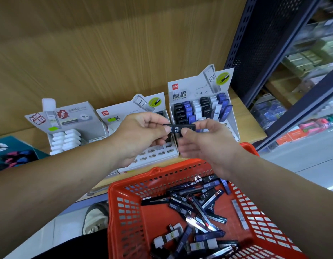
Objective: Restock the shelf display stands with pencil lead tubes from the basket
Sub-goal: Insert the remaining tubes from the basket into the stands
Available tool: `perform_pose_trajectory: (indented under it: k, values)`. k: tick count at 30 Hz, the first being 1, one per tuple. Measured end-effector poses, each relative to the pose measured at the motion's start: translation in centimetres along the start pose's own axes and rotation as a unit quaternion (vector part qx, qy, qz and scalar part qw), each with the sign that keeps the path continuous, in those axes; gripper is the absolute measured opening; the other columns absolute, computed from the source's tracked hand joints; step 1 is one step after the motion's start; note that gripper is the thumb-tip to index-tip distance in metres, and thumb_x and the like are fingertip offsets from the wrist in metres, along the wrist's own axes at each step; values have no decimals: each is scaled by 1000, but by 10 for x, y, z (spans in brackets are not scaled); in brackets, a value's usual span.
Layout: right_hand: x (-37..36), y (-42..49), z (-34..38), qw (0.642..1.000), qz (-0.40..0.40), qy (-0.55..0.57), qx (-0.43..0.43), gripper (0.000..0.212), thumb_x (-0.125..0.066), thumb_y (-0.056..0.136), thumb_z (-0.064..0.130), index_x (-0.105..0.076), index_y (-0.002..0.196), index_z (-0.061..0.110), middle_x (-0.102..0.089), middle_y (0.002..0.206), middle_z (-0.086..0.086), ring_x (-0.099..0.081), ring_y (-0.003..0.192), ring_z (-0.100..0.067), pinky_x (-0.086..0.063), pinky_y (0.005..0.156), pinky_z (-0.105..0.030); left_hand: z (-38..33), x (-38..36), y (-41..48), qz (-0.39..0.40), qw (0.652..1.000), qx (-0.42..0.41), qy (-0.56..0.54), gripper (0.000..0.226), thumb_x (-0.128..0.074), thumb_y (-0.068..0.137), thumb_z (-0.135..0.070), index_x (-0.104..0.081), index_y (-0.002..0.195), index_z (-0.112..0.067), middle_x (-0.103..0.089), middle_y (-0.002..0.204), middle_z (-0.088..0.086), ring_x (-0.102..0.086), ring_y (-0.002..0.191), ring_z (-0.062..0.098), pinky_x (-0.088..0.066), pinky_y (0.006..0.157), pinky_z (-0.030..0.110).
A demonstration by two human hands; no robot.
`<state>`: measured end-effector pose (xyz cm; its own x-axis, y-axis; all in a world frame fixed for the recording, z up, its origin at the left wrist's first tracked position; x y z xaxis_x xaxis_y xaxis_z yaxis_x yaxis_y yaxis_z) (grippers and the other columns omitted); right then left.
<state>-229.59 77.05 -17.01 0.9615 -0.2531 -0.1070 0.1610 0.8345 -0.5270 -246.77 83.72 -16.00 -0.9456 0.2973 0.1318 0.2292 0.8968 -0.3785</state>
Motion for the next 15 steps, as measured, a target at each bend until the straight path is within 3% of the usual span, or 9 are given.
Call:
perform_pose_trajectory:
  k: [2, 4, 8, 12, 15]
  values:
    - [10, 0, 3, 991, -40, -130, 19, 30, -78, 93, 30, -60, 113, 16, -77, 93, -14, -73, 68, -23, -60, 59, -33, -7, 5, 5, -10, 999, -23, 48, 10, -72, 93, -2, -71, 100, -9, -73, 81, 10, -68, 71, 21, -60, 69, 28]
    - [18, 1, 10, 971, -63, -226, 50, 28, -76, 92, 39, -62, 109, 24, -73, 95, -5, -72, 70, -18, -53, 59, -29, -19, 15, 8, -19, 989, -71, 132, 9, -69, 96, -3, -69, 100, -11, -71, 83, 9, -69, 70, 22, -62, 67, 31]
    - [26, 0, 17, 945, -74, -300, 105, 14, -71, 95, 36, -67, 95, 22, -72, 86, 1, -70, 81, -16, -54, 61, -20, -31, 28, 12, -34, 945, -155, 286, 13, -64, 99, -10, -72, 106, -17, -71, 91, 9, -67, 75, 27, -58, 70, 37]
    - [26, 1, 12, 927, -50, -359, 97, 17, -70, 96, 34, -68, 94, 17, -74, 87, -5, -71, 80, -20, -56, 65, -25, -14, 9, 11, -30, 910, -180, 371, 17, -67, 98, -13, -65, 106, -28, -67, 88, -6, -63, 73, 8, -51, 65, 21]
    - [27, 2, 7, 928, -36, -362, 82, 22, -69, 97, 32, -70, 98, 11, -74, 92, -13, -68, 75, -19, -51, 59, -21, -9, 4, 17, -22, 897, -180, 403, 13, -72, 94, -12, -65, 101, -21, -67, 85, -6, -62, 74, -5, -44, 59, 7]
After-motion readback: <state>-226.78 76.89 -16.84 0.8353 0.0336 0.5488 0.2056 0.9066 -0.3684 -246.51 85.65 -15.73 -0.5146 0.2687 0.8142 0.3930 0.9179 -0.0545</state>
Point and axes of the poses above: each hand's wrist, its own y-axis towards the middle knuckle, its own x-axis out of the back of the hand, z = x × y, the point moved 8 cm from there along y, towards the middle knuckle
